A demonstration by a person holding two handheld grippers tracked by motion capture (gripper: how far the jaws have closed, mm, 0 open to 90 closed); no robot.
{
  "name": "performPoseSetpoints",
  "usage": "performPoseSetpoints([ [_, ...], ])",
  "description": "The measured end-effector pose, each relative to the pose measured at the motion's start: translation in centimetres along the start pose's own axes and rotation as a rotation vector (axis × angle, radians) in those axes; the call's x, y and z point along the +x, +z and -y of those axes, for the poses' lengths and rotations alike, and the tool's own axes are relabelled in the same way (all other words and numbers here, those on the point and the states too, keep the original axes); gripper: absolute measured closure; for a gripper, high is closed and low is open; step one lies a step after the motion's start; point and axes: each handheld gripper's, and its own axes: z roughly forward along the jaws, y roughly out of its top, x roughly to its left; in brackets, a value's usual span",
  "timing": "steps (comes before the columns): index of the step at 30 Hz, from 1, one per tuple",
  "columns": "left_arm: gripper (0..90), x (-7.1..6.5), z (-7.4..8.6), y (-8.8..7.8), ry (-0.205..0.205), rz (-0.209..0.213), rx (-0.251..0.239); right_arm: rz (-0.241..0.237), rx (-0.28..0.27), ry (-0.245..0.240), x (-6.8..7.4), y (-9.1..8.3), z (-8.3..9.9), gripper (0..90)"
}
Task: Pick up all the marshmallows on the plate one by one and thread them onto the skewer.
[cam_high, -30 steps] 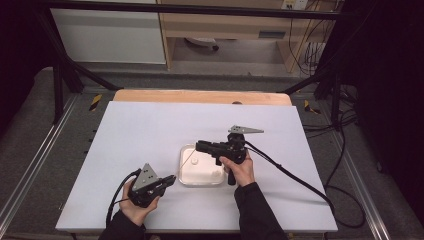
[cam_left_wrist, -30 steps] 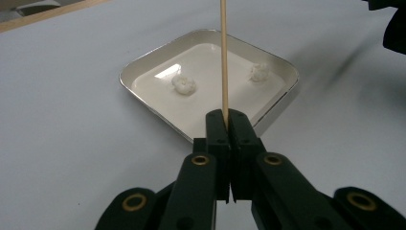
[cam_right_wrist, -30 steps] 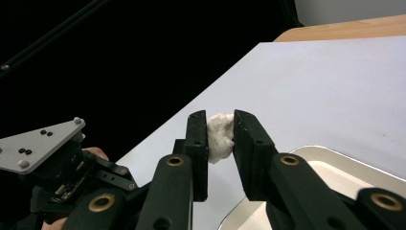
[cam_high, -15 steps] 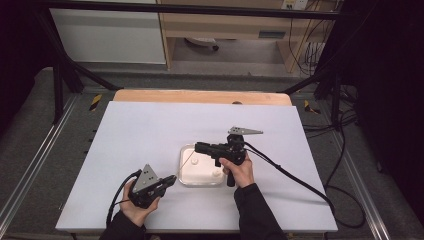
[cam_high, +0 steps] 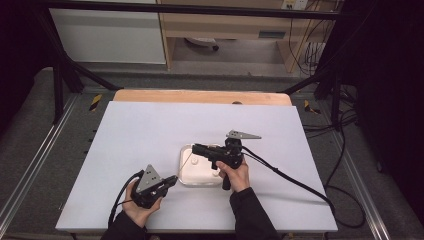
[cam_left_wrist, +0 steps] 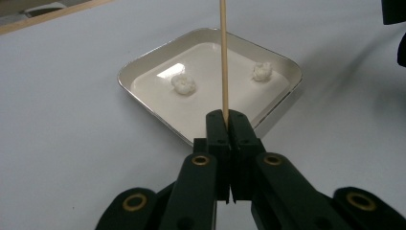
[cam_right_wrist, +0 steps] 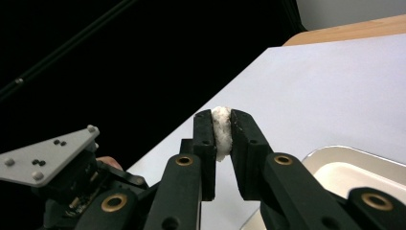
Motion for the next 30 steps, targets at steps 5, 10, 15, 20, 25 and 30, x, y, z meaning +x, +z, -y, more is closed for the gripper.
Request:
performPoseSetpoints([
  [5,89.0,-0.1,0.2,0.3,-0.004,-0.002,-0.005,-0.01,-0.004,0.017,0.1,0.1,0.3,81.3],
  [10,89.1,-0.3,0.0,0.5,0.01,-0.004,-0.016,-0.013,-0.008,0.002,0.5,0.0,0.5,81.3],
  [15,89.2,-0.5,-0.1,0.6,0.0,-0.009,-0.011,-0.01,-0.003,-0.006,0.8,-0.1,0.7,81.4],
  [20,89.2,-0.5,-0.3,0.5,-0.012,-0.017,-0.019,0.0,-0.002,-0.013,1.0,-0.2,0.7,81.3],
  [25,89.2,-0.5,-0.3,0.5,-0.014,-0.016,-0.024,0.01,-0.004,-0.014,1.0,-0.2,0.8,81.0],
  [30,89.2,-0.4,-0.3,0.5,-0.018,-0.012,-0.028,0.009,0.0,-0.007,1.0,-0.1,0.9,80.9],
])
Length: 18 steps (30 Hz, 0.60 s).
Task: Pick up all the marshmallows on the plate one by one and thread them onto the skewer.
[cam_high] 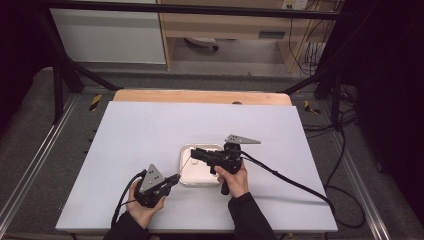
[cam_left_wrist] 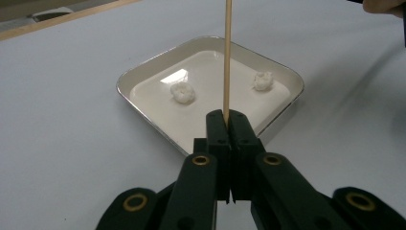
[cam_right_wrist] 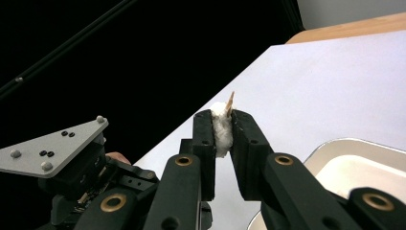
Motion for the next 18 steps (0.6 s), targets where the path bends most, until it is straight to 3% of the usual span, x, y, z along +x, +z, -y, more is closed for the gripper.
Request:
performPoseSetpoints([
  [3,89.2,-0.1,-0.2,0.1,0.002,0.005,-0.013,-0.001,0.002,-0.002,0.1,-0.1,0.0,80.8],
  [4,89.2,-0.1,-0.4,0.0,-0.007,0.017,-0.041,-0.005,0.008,-0.002,0.1,-0.1,0.1,80.3],
  [6,89.1,-0.3,-1.1,0.1,0.005,0.002,-0.042,-0.004,0.088,-0.003,0.1,0.6,0.8,79.8],
  [9,89.1,-0.2,-1.0,0.4,-0.005,0.002,-0.033,-0.003,0.08,-0.004,0.1,1.0,1.7,79.4],
  [18,89.0,-0.2,-1.4,0.9,-0.019,0.003,-0.034,0.004,0.086,0.009,0.1,1.0,1.7,76.4],
])
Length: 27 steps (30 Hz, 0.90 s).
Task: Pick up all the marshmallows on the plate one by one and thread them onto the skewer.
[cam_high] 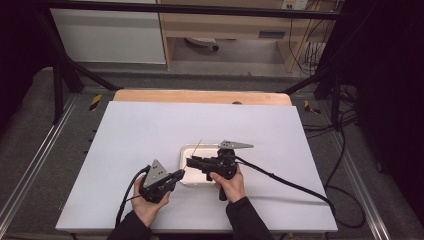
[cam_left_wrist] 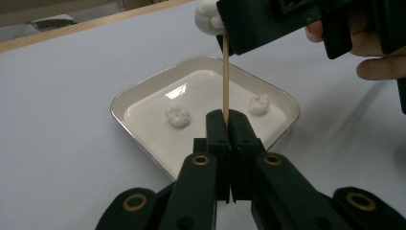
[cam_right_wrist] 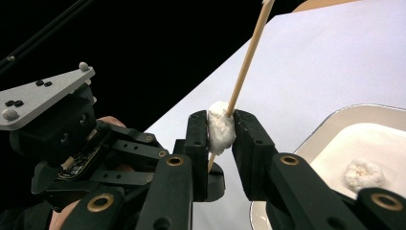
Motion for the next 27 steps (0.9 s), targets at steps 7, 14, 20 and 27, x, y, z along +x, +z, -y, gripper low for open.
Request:
performPoseSetpoints([
  [7,89.0,0.07,-0.03,0.27,0.003,0.008,-0.007,0.017,0.016,-0.007,-0.05,-0.05,0.01,79.6],
  [14,89.0,-0.04,0.04,0.35,0.01,0.001,0.0,0.02,0.021,-0.018,-0.08,0.06,0.2,81.3],
  [20,89.0,-0.05,0.05,0.21,0.01,0.003,-0.005,0.031,0.024,-0.043,0.07,-0.18,0.03,74.7],
  [27,89.0,0.46,0.49,-0.15,-0.001,0.001,0.0,0.064,-0.004,-0.105,0.67,-0.91,-0.27,40.3],
])
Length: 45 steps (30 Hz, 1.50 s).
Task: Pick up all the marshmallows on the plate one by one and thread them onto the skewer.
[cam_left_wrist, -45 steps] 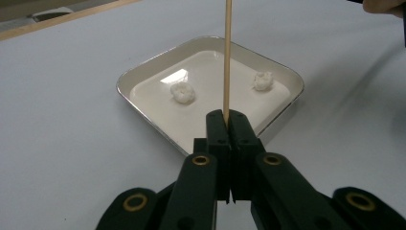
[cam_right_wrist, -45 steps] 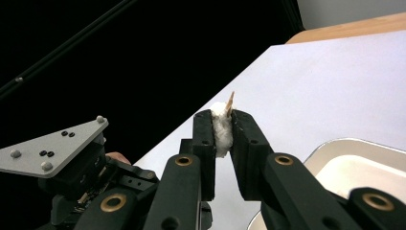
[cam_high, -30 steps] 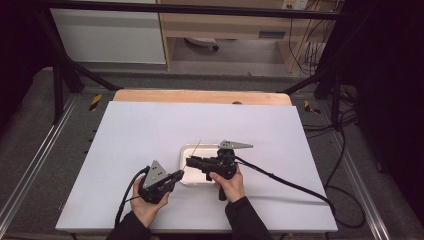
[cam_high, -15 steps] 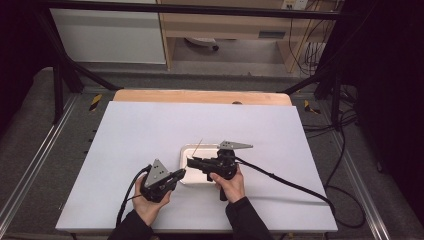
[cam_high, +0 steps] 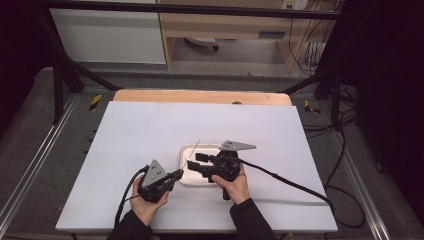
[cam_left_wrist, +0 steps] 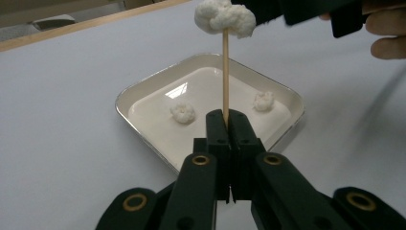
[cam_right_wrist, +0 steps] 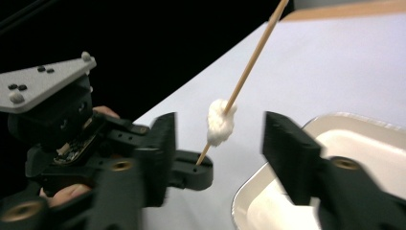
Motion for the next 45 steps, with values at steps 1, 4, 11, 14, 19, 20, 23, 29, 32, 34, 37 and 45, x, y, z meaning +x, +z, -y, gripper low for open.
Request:
performPoseSetpoints([
  [1,89.0,0.0,0.0,0.0,0.0,0.004,0.0,0.007,-0.01,-0.01,0.0,-0.1,-0.1,38.0],
  [4,89.0,-0.1,0.0,0.0,0.004,0.018,-0.001,0.009,-0.026,-0.014,-0.1,-0.1,-0.3,43.4],
  [11,89.0,-0.5,0.0,0.1,0.011,0.031,-0.003,-0.035,-0.011,0.006,-0.7,0.5,-0.1,74.0],
  [14,89.0,-0.5,0.0,0.0,0.013,0.029,-0.004,-0.054,-0.005,0.017,-0.7,0.6,0.0,78.1],
  [19,89.0,-0.5,0.0,0.1,0.014,0.026,0.002,-0.07,-0.004,0.039,-0.6,0.8,0.3,80.6],
  [20,89.0,-0.5,0.0,0.2,0.013,0.027,0.003,-0.07,-0.003,0.041,-0.6,0.8,0.4,80.8],
  [23,89.0,-0.6,-0.5,0.1,0.019,0.025,-0.022,-0.097,0.042,0.061,-0.6,1.3,0.8,80.9],
  [29,89.0,-0.6,-0.1,0.4,0.016,0.024,-0.003,-0.074,0.062,0.04,-0.5,1.6,1.4,78.9],
  [32,89.0,-0.4,-0.2,0.3,0.007,0.018,-0.004,-0.052,0.057,0.039,-0.5,1.6,1.3,59.1],
  [34,89.0,-0.1,-0.1,0.0,0.001,0.013,-0.002,-0.024,0.065,0.012,-0.4,1.2,1.1,52.1],
  [37,89.0,0.3,0.0,-0.2,-0.015,0.015,0.002,0.021,0.07,-0.033,-0.3,0.7,0.7,38.6],
  [45,88.9,0.9,0.4,-0.4,-0.013,0.018,0.052,0.17,0.216,-0.207,-1.3,-0.5,-0.2,14.8],
])
